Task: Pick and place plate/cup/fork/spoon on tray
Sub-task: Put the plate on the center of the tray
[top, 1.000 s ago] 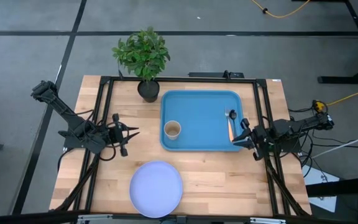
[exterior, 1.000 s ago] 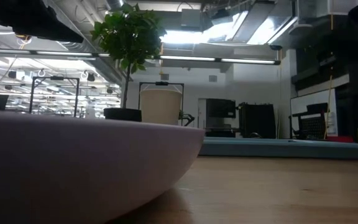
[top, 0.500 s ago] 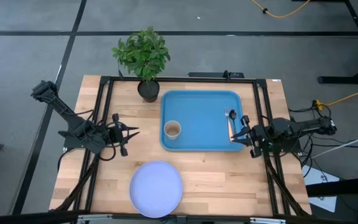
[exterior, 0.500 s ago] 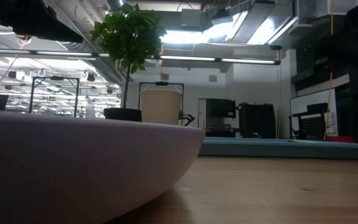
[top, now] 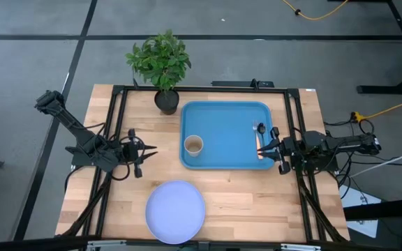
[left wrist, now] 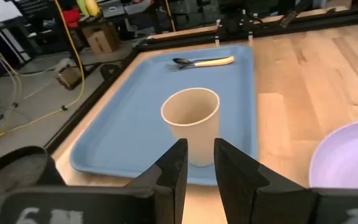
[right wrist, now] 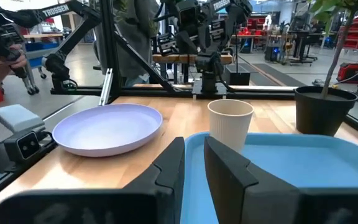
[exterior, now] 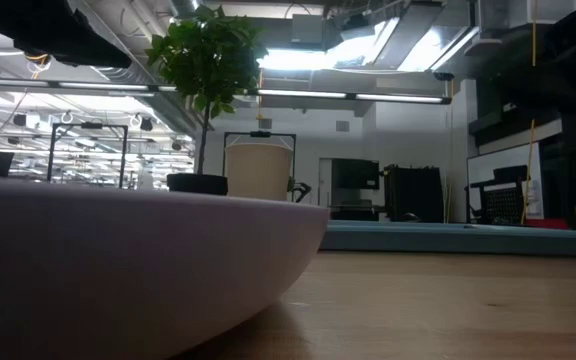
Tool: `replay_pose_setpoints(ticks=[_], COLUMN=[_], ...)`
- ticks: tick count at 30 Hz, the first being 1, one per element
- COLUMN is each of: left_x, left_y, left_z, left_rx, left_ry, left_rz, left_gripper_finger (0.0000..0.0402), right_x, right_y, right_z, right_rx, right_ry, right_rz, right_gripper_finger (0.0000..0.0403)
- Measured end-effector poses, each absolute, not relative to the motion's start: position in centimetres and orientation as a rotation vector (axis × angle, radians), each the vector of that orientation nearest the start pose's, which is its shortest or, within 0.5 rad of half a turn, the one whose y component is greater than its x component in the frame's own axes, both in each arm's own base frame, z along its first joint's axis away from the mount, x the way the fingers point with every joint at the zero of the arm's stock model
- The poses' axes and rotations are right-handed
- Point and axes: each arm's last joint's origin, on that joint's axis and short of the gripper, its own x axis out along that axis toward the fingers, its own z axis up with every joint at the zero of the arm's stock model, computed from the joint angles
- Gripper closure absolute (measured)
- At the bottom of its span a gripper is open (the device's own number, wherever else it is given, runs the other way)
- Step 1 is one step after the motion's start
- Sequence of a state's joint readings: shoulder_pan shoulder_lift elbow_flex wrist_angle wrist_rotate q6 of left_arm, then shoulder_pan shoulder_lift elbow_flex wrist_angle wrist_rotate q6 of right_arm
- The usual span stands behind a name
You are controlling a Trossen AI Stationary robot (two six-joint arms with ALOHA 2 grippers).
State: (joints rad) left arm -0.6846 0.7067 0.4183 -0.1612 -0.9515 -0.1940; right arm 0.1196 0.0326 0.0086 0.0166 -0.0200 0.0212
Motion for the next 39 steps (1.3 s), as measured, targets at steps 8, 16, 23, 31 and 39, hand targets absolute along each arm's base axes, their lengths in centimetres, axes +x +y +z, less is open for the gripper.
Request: replay_pose_setpoints(ticks=[8,16,23,31,39], left_x=[12.9,13.3,13.7,17.5,21.6], left_y=[-7.6,-7.7,-8.8,-11.9,-14.5], left_z=[22.5,24.1,28.6,32.9,34.7], left_rx=[0.107,-0.083,-0.302,-0.16,-0.063], left_ry=[0.289,0.13,-0.196,0.03,0.372], left_rz=[0.255,0.338,-0.012,0.067,0.211], left_gripper_finger=[0.0329,0.0329,0.0329,0.0339,0.0339], right_x=[9.8,9.8,9.8,9.8,9.8], right_y=[1.2,1.2,1.2,1.2,1.2], right_z=[16.5,16.5,16.5,16.6,16.5], right_rx=[0.019,0.02,0.019,0.018,0.02], right_ry=[0.009,0.009,0.009,0.009,0.009], right_rz=[0.14,0.14,0.14,0.139,0.139], right_gripper_finger=[0.0336,0.0336,0.0336,0.0336,0.0336])
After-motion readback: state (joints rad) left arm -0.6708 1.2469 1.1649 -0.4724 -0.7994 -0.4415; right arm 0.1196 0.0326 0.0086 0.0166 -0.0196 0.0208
